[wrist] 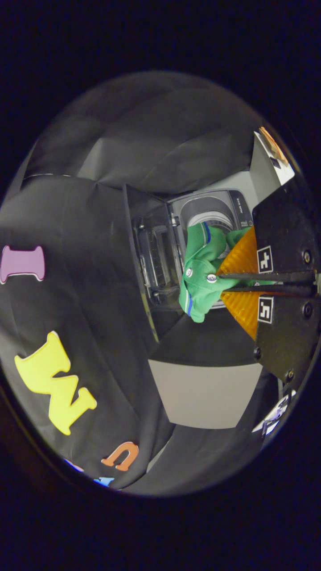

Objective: Put the clothes into the washing machine and then close the washing machine lid.

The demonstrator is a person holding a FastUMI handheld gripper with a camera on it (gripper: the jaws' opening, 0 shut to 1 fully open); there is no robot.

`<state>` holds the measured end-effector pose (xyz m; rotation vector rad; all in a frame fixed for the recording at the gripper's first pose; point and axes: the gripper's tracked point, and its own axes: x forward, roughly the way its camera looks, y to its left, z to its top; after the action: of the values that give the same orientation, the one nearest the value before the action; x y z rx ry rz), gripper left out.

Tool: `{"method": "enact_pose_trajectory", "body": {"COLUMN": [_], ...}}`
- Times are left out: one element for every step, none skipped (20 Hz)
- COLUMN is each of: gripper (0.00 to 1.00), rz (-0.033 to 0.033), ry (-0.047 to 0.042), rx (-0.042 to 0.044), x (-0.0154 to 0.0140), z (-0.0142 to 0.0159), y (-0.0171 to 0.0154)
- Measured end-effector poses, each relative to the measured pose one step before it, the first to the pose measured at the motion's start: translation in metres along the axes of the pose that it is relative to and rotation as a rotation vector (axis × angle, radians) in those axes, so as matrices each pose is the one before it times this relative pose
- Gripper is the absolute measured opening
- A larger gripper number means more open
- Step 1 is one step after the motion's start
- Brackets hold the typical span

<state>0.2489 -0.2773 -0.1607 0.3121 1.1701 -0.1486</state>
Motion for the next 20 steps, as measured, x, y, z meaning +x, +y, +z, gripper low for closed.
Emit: {"method": "enact_pose_trajectory", "body": {"gripper": [0.06,0.06,0.06,0.06,0.06,0.06,0.06,0.06,0.06,0.06,0.06,0.06,0.06,0.06,0.06,0.06,0.06,0.07,0.08,0.08], "rz": [0.00125,0.00079,0.00082,-0.00041,-0.00142,-0.00187,-0.00253,-0.00225,-0.00041,0.00157,-0.00099,0.00367,0.0074,0.00507,0.0049,-0.00475,-0.00611,-0.01082,-0.01259,-0.00632], "ry": [0.01396,0.01345,0.00859,0.00899,0.00597,0.00531,0.00473,0.00663,0.00271,0.00233,0.00193,0.00198,0.00216,0.00546,0.00344,0.00283,-0.0005,0.00291,0.00647,0.00505], "rx": [0.00448,0.00076,0.00026,-0.00564,-0.00834,-0.01029,-0.00938,-0.00676,-0.00876,-0.01226,-0.01014,-0.00602,-0.00518,0.00162,-0.00018,0.001,-0.00488,-0.00314,-0.00445,-0.00605], "x": [0.01053,0.01026,0.00863,0.00896,0.00781,0.00758,0.00674,0.00788,0.00886,0.00872,0.00948,0.00841,0.00792,0.00829,0.00884,0.0085,0.0094,0.00854,0.00639,0.00573], "z": [-0.00042,0.00059,-0.00029,0.00096,-0.00085,0.0001,-0.00148,0.001,-0.00016,-0.00131,-0.00034,0.00033,-0.00189,-0.00056,0.00044,0.00031,0.00052,0.00105,0.00022,0.00086], "y": [-0.00526,-0.00441,-0.0033,-0.00265,-0.00259,-0.00191,-0.0025,-0.00188,-0.00208,-0.00181,-0.00133,-0.00051,-0.0005,-0.00146,-0.00054,-0.00084,-0.00311,-0.00308,-0.00383,-0.00166]}}
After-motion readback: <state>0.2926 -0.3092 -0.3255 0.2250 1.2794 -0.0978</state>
